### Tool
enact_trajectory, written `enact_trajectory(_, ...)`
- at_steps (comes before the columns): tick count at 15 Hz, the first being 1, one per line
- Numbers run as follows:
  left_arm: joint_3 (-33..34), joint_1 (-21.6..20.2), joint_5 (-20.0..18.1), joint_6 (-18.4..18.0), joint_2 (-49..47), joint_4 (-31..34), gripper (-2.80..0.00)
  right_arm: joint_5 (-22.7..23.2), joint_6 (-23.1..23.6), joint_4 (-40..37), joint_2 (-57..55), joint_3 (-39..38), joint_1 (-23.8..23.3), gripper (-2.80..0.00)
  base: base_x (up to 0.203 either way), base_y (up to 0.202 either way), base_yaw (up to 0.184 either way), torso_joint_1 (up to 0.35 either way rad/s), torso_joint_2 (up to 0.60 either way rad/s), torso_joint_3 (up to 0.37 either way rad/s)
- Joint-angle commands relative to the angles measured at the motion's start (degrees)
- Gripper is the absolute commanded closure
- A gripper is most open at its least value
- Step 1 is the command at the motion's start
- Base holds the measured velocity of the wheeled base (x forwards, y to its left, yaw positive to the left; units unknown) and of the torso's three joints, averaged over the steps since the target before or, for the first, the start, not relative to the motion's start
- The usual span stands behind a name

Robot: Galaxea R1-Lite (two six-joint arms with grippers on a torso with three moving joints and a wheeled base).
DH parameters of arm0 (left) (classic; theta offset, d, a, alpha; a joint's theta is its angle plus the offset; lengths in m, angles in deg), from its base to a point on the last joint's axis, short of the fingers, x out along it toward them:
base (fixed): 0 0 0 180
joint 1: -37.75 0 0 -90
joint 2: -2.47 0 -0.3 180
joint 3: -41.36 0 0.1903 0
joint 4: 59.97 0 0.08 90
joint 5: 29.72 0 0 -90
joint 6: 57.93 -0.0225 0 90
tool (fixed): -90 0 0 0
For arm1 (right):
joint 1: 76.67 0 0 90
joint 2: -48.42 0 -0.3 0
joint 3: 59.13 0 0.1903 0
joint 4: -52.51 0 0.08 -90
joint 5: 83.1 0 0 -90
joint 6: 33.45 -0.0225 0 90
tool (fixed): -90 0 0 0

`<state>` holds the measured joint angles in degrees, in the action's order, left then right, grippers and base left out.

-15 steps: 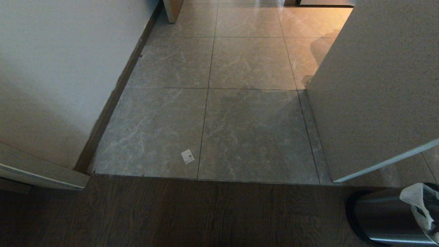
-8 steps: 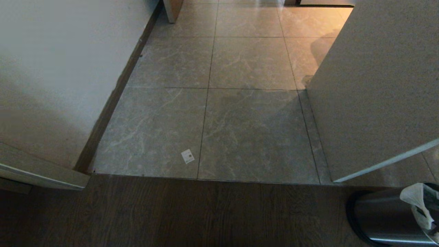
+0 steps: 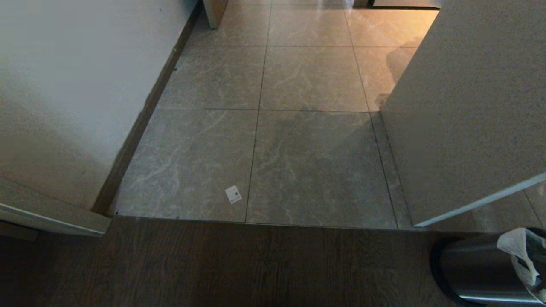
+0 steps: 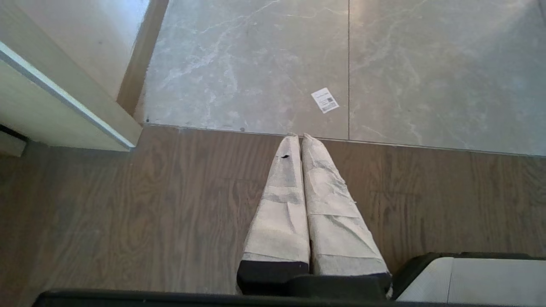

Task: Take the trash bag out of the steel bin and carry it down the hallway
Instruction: Pick up the trash bag

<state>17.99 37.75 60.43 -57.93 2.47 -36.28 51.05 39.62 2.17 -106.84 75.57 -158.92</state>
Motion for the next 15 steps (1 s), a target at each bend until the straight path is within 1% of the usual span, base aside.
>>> enact_trajectory(1,0.0,0.0,0.02,0.0,0.0,0.02,0.0,0.17,0.37,-0.74,1.12,-0.12,-0.01,-2.8,0.0,0.0,0.0,0.0,0.0,0.0)
enact_trajectory(2,0.0,0.0,0.02,0.0,0.0,0.02,0.0,0.2,0.35,-2.3,2.43,-0.5,-0.01,-2.8,0.0,0.0,0.0,0.0,0.0,0.0)
enact_trajectory(4,0.0,0.0,0.02,0.0,0.0,0.02,0.0,0.5,0.36,-8.09,5.76,-1.11,-0.07,-2.8,0.0,0.0,0.0,0.0,0.0,0.0)
enact_trajectory(5,0.0,0.0,0.02,0.0,0.0,0.02,0.0,0.56,0.52,-11.21,8.0,-1.18,-0.09,0.0,0.0,0.0,0.0,0.0,0.0,0.0)
enact_trajectory(8,0.0,0.0,0.02,0.0,0.0,0.02,0.0,-0.65,3.9,-16.36,14.6,-4.21,0.07,0.0,0.0,0.0,0.0,0.0,0.0,0.0)
enact_trajectory(11,0.0,0.0,0.02,0.0,0.0,0.02,0.0,-1.72,4.75,-16.49,21.96,-9.45,1.69,0.0,0.0,0.0,0.0,0.0,0.0,0.0)
enact_trajectory(12,0.0,0.0,0.02,0.0,0.0,0.01,0.0,-2.78,4.81,-15.66,24.6,-11.61,2.66,0.0,0.0,0.0,0.0,0.0,0.0,0.0)
enact_trajectory(13,0.0,0.0,0.02,0.0,0.0,0.02,0.0,-4.83,4.85,-14.06,26.83,-14.26,3.62,0.0,0.0,0.0,0.0,0.0,0.0,0.0)
enact_trajectory(14,0.0,0.0,0.02,0.0,0.0,0.02,0.0,-8.05,4.6,-11.82,28.9,-16.8,5.17,0.0,0.0,0.0,0.0,0.0,0.0,0.0)
enact_trajectory(15,0.0,0.0,0.02,0.0,0.0,0.02,0.0,-10.24,3.64,-9.92,31.11,-19.56,7.34,0.0,0.0,0.0,0.0,0.0,0.0,0.0)
